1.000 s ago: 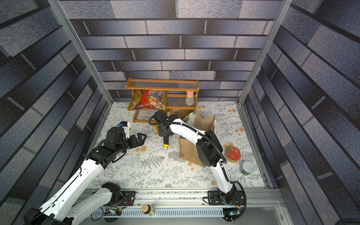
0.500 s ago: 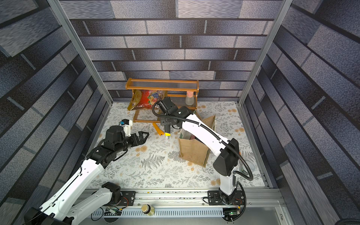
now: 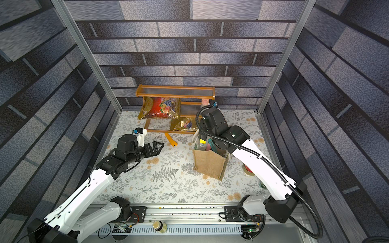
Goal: Place the art knife into the pouch
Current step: Place the utility knife in the pouch.
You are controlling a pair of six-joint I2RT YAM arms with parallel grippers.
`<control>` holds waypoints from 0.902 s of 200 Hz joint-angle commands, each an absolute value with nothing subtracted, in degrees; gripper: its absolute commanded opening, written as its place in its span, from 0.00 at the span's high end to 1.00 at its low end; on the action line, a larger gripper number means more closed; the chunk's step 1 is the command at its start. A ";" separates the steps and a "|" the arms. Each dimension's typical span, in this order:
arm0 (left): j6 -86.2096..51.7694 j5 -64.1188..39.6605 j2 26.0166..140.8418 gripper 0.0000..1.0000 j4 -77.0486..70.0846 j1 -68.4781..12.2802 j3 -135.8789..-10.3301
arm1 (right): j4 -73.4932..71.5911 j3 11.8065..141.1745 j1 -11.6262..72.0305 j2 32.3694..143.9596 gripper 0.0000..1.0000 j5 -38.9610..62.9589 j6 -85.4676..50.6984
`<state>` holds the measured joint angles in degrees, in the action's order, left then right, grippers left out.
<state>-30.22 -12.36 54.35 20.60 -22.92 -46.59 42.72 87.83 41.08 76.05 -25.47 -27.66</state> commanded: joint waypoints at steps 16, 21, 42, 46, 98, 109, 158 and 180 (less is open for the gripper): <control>-28.26 -8.83 56.87 0.00 22.35 -25.86 -50.79 | 39.00 81.05 37.86 74.42 0.74 -23.37 -31.02; -28.25 -8.59 57.30 0.00 22.48 -26.28 -51.24 | 39.02 80.52 37.67 74.59 0.74 -23.26 -31.20; -27.73 -7.31 59.33 0.00 23.33 -28.28 -53.35 | 37.88 78.39 37.36 75.55 0.74 -23.40 -30.88; -27.56 -7.05 59.78 0.00 23.52 -28.58 -53.85 | 37.45 77.90 37.35 75.81 0.74 -23.38 -30.66; -26.80 -4.16 64.12 0.00 24.65 -31.91 -58.00 | 36.63 75.98 35.96 79.24 0.69 -23.22 -29.91; -27.21 -3.79 65.18 0.00 24.65 -32.08 -58.82 | 36.89 76.12 35.95 79.38 0.50 -22.74 -29.77; -28.50 -0.44 74.25 0.00 27.72 -31.82 -64.43 | 36.39 74.39 35.95 75.18 0.04 -18.38 -28.18; -28.50 3.32 79.96 0.00 30.86 -31.64 -67.98 | 35.70 72.79 35.95 71.81 0.00 -15.10 -26.55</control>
<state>-28.60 -1.74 75.57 25.93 -31.88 -63.94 36.99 74.24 36.23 76.42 -19.07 -28.34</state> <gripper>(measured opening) 0.998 0.980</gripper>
